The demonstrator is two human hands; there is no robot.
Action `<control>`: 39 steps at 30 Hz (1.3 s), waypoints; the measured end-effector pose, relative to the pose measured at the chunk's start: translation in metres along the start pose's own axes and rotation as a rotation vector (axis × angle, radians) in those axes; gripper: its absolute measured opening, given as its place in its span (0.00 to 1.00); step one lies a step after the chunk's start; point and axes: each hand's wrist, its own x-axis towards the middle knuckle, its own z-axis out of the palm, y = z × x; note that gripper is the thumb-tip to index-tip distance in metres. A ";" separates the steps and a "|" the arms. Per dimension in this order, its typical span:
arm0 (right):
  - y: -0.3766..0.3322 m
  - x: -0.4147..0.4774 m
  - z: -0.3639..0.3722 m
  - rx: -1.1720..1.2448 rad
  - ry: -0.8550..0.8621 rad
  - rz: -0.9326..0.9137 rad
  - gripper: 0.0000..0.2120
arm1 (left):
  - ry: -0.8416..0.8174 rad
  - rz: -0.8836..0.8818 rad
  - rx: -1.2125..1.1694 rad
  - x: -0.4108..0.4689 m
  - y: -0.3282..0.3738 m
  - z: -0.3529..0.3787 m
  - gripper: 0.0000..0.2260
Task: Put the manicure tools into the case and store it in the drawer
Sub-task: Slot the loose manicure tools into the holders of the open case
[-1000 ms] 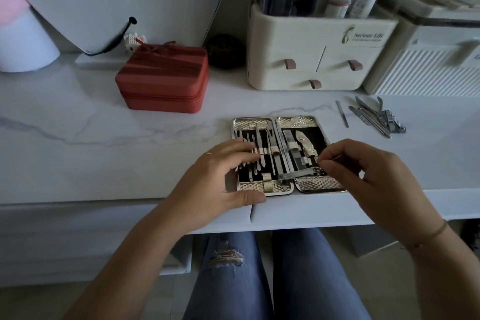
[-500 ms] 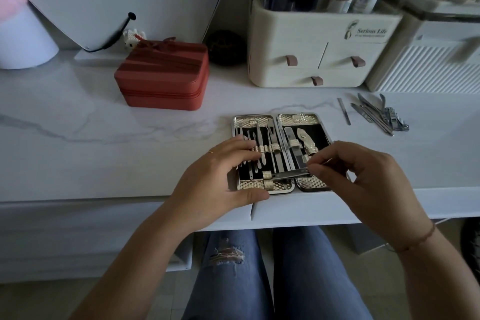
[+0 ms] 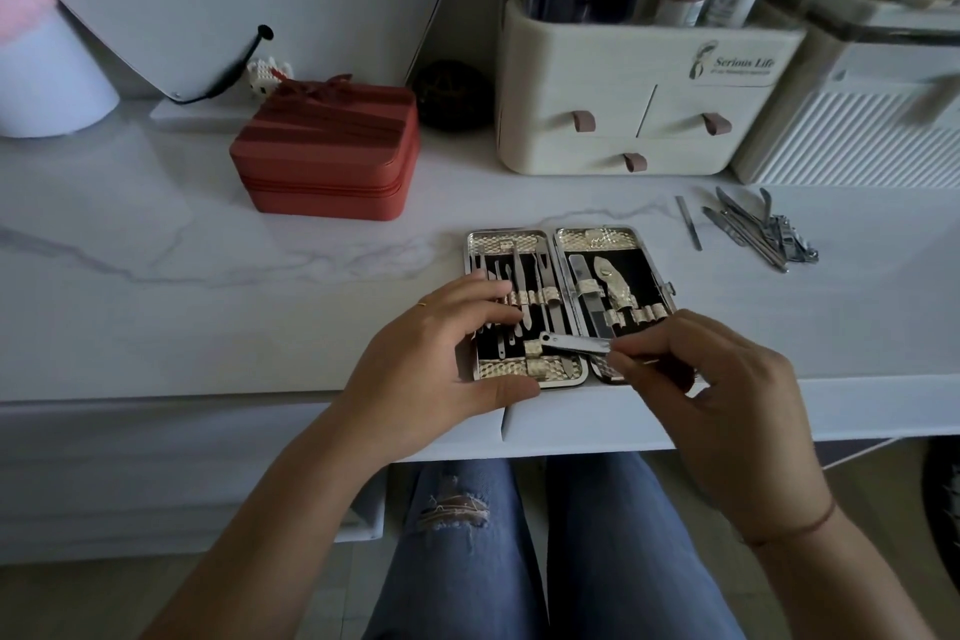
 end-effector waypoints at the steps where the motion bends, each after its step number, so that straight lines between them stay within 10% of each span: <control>1: -0.002 -0.002 0.003 -0.026 0.016 -0.008 0.03 | -0.003 0.000 0.004 0.000 0.000 0.000 0.28; 12: -0.008 -0.002 -0.011 0.051 -0.126 0.009 0.02 | -0.006 0.011 0.014 0.000 -0.002 0.001 0.27; 23: 0.005 0.030 0.008 0.522 -0.241 0.422 0.08 | -0.003 -0.011 0.000 0.001 -0.002 0.001 0.28; 39: 0.010 0.047 -0.010 0.435 -0.621 0.379 0.08 | 0.042 -0.007 0.006 -0.002 0.002 0.002 0.21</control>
